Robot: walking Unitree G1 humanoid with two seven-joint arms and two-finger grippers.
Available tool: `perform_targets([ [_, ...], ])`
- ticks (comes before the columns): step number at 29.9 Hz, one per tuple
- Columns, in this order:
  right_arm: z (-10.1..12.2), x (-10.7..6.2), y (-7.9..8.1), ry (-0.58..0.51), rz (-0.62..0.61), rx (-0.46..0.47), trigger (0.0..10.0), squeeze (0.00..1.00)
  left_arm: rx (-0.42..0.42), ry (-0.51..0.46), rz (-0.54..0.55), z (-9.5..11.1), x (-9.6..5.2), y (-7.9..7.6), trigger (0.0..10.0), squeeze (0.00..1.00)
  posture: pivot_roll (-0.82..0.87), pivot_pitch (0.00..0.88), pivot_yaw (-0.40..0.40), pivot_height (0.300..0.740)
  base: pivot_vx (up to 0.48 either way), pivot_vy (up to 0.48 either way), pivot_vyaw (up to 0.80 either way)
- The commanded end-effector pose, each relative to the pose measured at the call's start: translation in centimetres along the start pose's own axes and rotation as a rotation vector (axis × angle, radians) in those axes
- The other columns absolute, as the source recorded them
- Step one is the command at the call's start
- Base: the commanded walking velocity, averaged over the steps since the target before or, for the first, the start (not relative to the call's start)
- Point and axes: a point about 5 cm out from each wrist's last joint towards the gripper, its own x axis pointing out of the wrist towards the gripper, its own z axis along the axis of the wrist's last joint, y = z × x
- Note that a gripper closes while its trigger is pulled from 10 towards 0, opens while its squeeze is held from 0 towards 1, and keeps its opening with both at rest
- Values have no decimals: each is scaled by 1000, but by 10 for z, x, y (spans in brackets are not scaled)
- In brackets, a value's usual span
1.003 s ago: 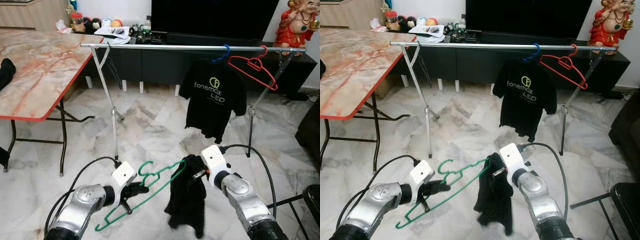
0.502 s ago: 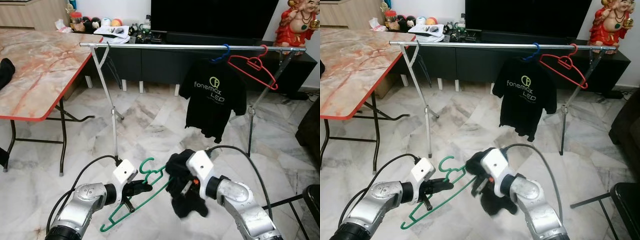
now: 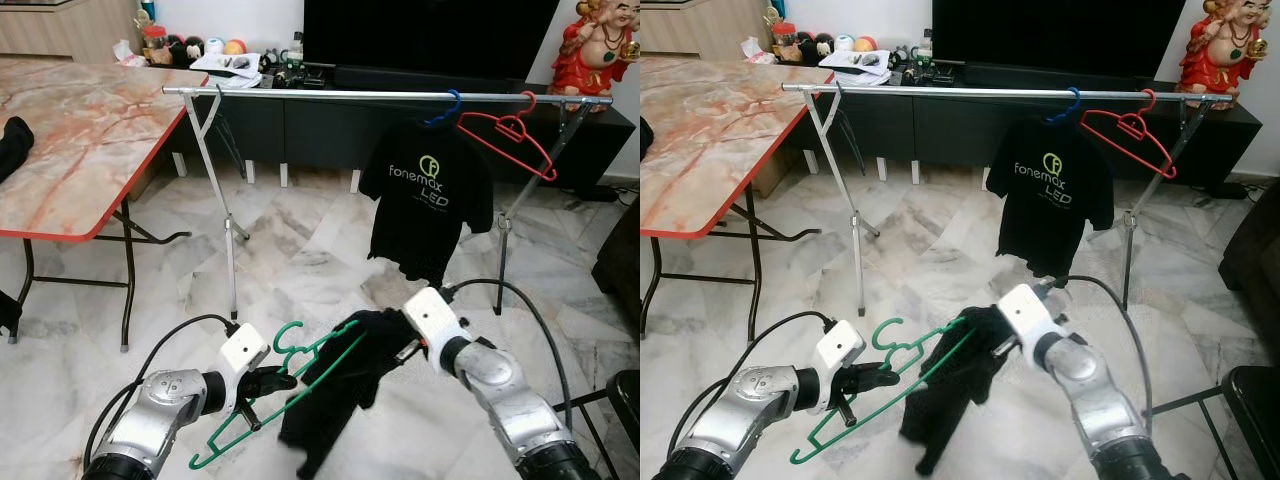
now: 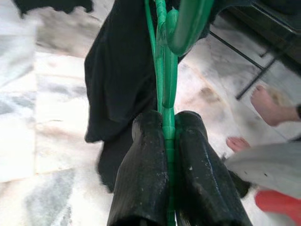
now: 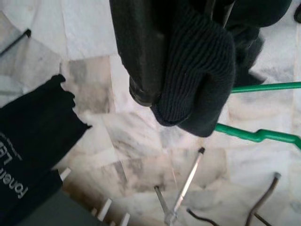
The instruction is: Hang hanger
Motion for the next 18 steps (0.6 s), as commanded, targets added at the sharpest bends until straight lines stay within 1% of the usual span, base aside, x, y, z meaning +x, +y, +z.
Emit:
perform_targets([
  [1,6,1,-3,-27,-14,-8,10000,0,12,23,-39,-1,-2,-4,10000,0,53,88,-35,740,0,0,0],
  [2,6,2,-1,-28,-12,-8,10000,0,10,29,-55,-2,-2,-5,10000,0,55,89,-35,740,0,0,0],
  [3,7,4,2,-32,-1,-7,10000,0,8,40,-93,-3,-4,-9,10000,0,56,88,-35,740,0,0,0],
  [5,7,5,3,-35,6,-5,10000,0,7,42,-104,-3,-4,-10,10000,0,56,88,-35,740,0,0,0],
  [7,9,6,7,-45,24,-3,10000,0,-6,33,-156,-3,-5,-16,10000,0,55,88,-36,740,0,0,0],
  [12,8,8,6,-37,17,0,10000,0,0,47,-206,-2,-7,-20,10000,0,58,87,-37,740,0,0,0],
  [16,8,9,10,-39,40,8,10000,0,-7,58,-234,-2,-8,-22,10000,0,56,86,-37,740,0,0,0],
  [18,7,10,13,-40,50,3,10000,0,-18,82,-275,-4,-10,-26,10000,0,57,84,-36,740,0,0,0],
])
